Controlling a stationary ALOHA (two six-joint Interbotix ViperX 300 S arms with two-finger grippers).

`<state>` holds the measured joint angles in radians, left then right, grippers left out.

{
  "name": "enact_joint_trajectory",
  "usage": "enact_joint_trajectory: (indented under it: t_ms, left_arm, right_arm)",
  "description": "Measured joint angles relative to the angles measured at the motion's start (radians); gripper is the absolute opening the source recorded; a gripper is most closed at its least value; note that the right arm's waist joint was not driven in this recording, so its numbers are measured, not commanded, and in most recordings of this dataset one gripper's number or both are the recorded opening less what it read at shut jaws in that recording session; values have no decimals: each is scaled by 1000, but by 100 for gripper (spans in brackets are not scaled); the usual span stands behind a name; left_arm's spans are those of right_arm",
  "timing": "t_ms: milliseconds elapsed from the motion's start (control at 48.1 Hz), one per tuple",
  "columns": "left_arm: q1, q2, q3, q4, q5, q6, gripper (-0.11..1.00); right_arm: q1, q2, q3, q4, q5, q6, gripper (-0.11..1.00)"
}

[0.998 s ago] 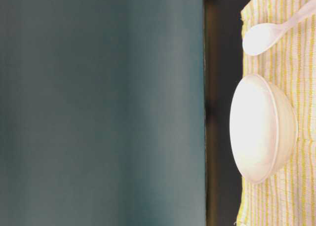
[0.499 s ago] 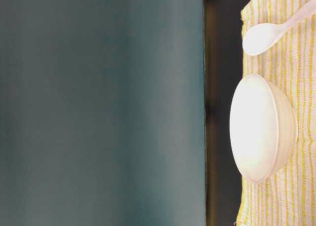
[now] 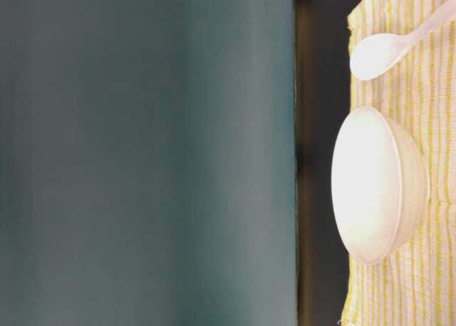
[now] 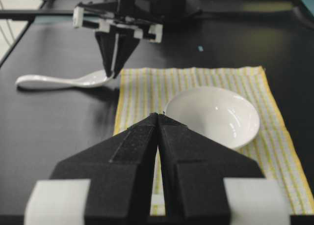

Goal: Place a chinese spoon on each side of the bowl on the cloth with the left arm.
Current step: 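Grasp the left white spoon with the left gripper, then place the spoon on the cloth left of the bowl and release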

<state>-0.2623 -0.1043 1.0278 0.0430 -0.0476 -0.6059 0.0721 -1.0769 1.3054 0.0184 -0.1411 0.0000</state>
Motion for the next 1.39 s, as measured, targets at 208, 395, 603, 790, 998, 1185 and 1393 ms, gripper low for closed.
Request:
enact_joint_trajectory:
  t_ms: [208, 395, 603, 790, 998, 1185, 1393]
  left_arm:
    - [2, -26, -34, 0, 44, 3, 6]
    - [57, -153, -101, -2, 253, 25, 6]
    - [161, -380, -195, 0, 535, 149, 6]
    - [324, -491, -210, -2, 643, 244, 6]
    - [453, -482, -209, 0, 637, 373, 6]
    - [518, -367, -190, 0, 534, 436, 6]
    - [577, -213, -187, -2, 443, 518, 6]
  right_arm:
    - [0, 0, 0, 0, -2, 0, 1]
    - [0, 2, 2, 0, 0, -2, 1]
    - [0, 0, 0, 0, 0, 0, 1]
    - [0, 0, 2, 0, -2, 0, 1]
    - [0, 0, 2, 0, -3, 0, 1]
    - [0, 0, 2, 0, -3, -2, 1]
    - [0, 0, 0, 2, -3, 0, 1]
